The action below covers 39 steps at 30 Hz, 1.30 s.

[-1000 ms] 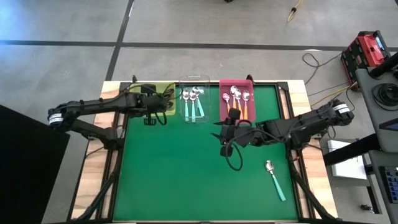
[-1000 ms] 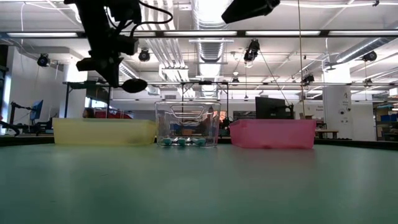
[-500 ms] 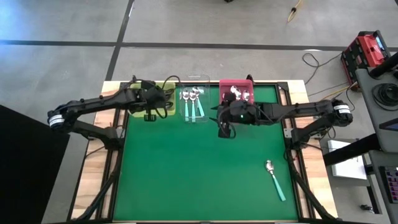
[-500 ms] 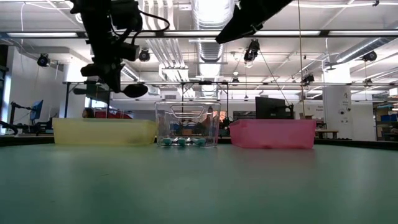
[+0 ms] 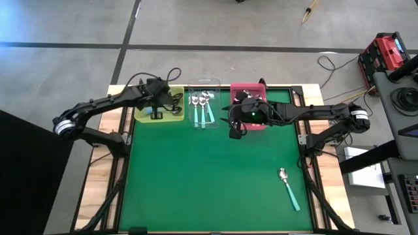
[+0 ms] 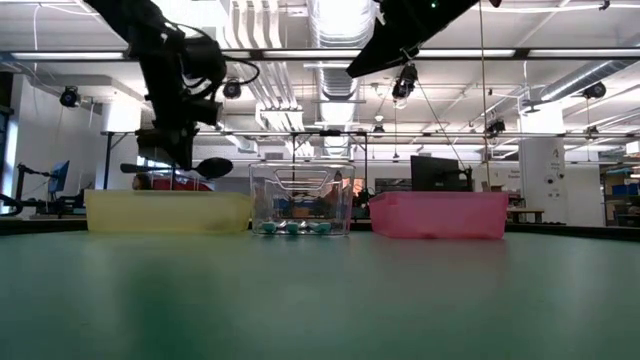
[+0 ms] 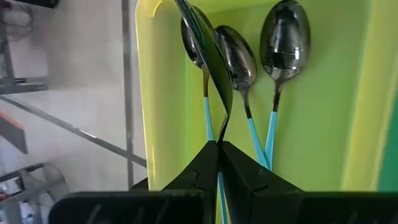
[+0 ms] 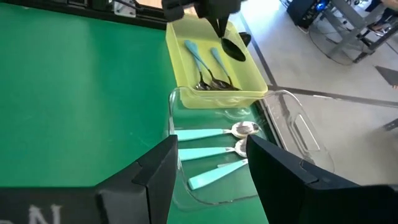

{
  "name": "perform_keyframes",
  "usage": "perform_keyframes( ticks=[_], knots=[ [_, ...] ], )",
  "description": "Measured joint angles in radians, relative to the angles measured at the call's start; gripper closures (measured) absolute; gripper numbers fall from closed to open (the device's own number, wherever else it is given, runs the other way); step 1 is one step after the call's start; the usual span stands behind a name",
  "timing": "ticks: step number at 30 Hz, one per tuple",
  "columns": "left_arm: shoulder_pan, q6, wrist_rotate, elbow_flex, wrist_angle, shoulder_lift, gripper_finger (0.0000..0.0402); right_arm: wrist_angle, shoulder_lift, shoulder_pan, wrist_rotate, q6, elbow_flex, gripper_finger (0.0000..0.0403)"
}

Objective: Sort silverware by color (type)
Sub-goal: Put the blue spoon into the yellow bin

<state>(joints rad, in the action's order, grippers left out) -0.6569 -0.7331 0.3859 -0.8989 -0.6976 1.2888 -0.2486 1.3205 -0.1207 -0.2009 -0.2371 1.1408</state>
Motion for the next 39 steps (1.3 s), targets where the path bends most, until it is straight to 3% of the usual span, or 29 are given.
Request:
perform_keyframes(
  ticks=[20,39],
  knots=[
    [-0.100,-0.087,0.008,0.000,0.157,0.210,0.0402,-0.006,0.003,0.000,0.000,-0.009,0.000,0.0220],
    [-0.123,-0.143,0.007,0.000,0.227,0.259,0.0402,-0.009,0.003,0.000,0.001,0.016,0.000,0.0220]
  ],
)
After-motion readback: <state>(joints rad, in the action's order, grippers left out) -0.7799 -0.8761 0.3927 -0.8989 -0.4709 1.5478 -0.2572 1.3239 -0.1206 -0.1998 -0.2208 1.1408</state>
